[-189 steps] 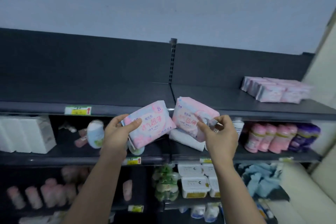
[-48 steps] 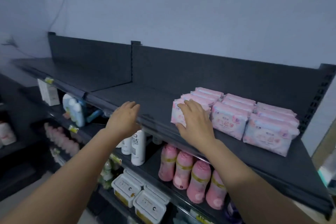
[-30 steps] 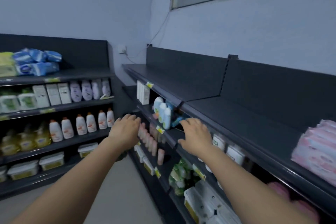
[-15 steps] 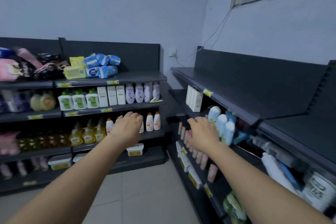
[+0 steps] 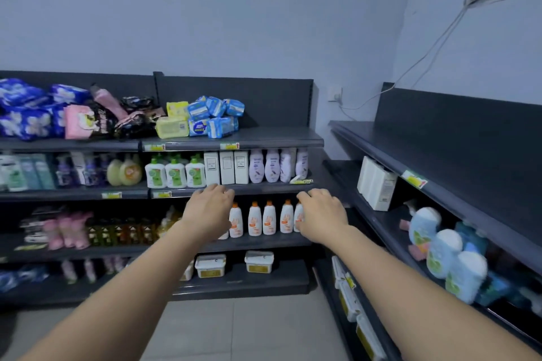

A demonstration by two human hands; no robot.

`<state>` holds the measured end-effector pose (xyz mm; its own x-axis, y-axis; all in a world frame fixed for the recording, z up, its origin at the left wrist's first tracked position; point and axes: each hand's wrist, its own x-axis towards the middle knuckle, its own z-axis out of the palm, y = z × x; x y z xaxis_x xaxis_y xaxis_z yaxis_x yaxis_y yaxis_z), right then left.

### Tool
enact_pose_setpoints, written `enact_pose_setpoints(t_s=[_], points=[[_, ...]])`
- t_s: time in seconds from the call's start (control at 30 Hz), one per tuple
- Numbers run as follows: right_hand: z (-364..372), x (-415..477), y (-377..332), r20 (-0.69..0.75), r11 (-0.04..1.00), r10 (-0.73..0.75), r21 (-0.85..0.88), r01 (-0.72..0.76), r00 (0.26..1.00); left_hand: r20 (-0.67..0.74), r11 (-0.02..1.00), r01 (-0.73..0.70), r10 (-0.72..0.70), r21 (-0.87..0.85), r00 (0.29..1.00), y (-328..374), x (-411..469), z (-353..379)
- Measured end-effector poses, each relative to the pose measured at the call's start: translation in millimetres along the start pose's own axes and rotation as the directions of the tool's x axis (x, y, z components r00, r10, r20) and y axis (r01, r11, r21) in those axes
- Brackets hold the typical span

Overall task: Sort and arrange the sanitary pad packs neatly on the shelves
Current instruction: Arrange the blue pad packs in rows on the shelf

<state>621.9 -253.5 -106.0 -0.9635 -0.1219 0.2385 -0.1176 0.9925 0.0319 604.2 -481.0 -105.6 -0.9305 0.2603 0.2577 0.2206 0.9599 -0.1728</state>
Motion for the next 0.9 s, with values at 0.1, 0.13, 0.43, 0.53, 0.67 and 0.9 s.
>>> enact_pose_setpoints(t_s=[0.1, 0.13, 0.43, 0.53, 0.67, 0.9], points=[[7, 50, -3, -0.007, 0.999, -0.039, 0.011, 0.039, 0.999, 0.014, 0.999, 0.034, -0.034, 0.019, 0.999, -17, 36, 8], [9, 67, -3, -0.011, 0.999, -0.051, 0.017, 0.051, 0.999, 0.015, 0.999, 0.047, -0.048, 0.022, 0.999, -23, 49, 10], [27, 200, -16, -0.007, 0.988, -0.149, 0.035, 0.149, 0.989, 0.033, 0.987, 0.159, -0.160, 0.029, 0.987, -74, 145, 40], [38, 237, -29, 0.006, 0.983, -0.179, 0.052, 0.178, 0.984, 0.021, 0.983, 0.182, -0.182, 0.018, 0.983, -96, 172, 52], [57, 290, -52, -0.003, 0.977, -0.203, 0.069, 0.203, 0.979, 0.017, 0.982, 0.186, -0.186, 0.027, 0.982, -132, 211, 74], [75, 395, -94, -0.020, 0.979, -0.186, 0.077, 0.187, 0.982, -0.009, 0.983, 0.176, -0.176, 0.043, 0.984, -206, 294, 99]])
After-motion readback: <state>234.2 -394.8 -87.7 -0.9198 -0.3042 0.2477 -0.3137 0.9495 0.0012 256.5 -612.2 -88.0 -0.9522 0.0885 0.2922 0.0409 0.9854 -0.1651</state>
